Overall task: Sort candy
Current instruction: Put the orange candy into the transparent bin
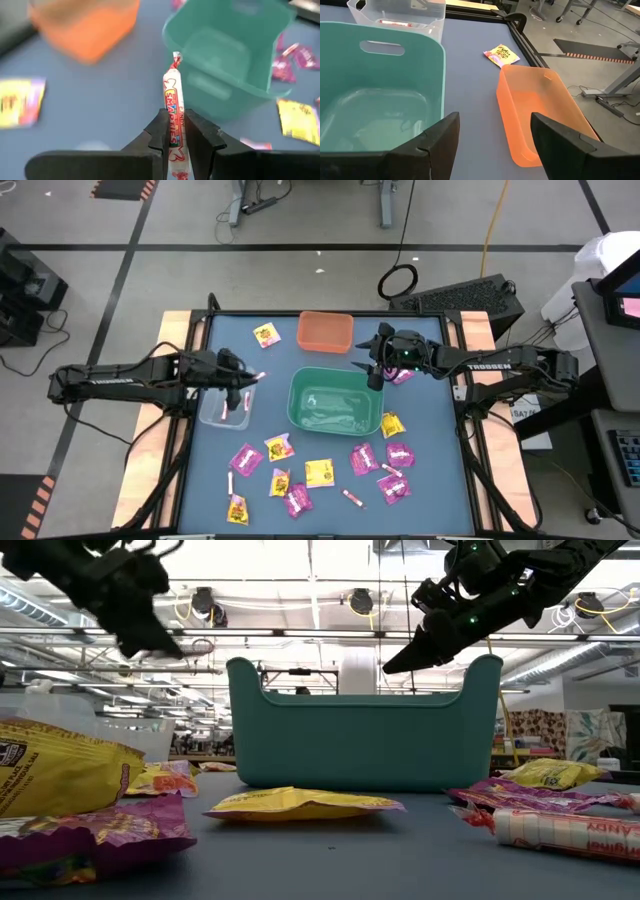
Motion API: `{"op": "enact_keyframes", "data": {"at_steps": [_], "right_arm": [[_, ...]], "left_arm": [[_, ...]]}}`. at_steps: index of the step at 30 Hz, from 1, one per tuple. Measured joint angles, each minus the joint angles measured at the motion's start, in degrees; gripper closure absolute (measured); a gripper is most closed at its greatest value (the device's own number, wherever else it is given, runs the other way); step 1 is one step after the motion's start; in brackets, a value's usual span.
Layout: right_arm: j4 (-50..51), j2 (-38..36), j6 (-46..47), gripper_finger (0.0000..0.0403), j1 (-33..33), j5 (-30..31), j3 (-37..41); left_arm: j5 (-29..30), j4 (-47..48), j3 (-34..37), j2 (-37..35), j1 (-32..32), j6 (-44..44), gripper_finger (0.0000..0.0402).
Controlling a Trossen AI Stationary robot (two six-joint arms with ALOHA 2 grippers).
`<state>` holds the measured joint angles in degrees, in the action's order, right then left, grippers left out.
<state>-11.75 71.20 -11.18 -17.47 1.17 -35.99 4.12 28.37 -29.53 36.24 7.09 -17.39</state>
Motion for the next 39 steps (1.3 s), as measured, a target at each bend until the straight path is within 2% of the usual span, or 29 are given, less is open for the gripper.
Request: {"op": "enact_keyframes", "data": {"at_steps": [7, 12, 17, 23, 33, 39], "right_arm": [[-0.1, 0.0, 0.2, 0.0167, 0.0, 0.0, 0.0], [-0.5, 0.0, 0.2, 0.0167, 0.0, 0.0, 0.0], [-0.9, 0.0, -0.1, 0.0167, 0.0, 0.0, 0.0], [-0.9, 0.0, -0.5, 0.0167, 0.0, 0.0, 0.0], [-0.8, 0.0, -0.6, 0.0167, 0.0, 0.0, 0.0], [0.6, -3.5, 1.6, 0.0167, 0.0, 0.5, 0.0]], "left_arm": [[0.5, 16.4, -2.3, -0.1, 0.0, -17.7, 0.035], [0.5, 23.5, -2.3, 0.0, 0.0, -25.1, 0.035], [0.9, 26.6, -2.3, 0.0, 0.0, -31.4, 0.035], [2.1, 27.7, -2.3, 1.4, 0.0, -31.8, 0.0337], [2.1, 27.3, -2.3, 5.3, 0.0, -31.9, 0.0278], [0.5, 23.2, -3.5, 5.0, -0.1, -32.0, 0.0274]]}}
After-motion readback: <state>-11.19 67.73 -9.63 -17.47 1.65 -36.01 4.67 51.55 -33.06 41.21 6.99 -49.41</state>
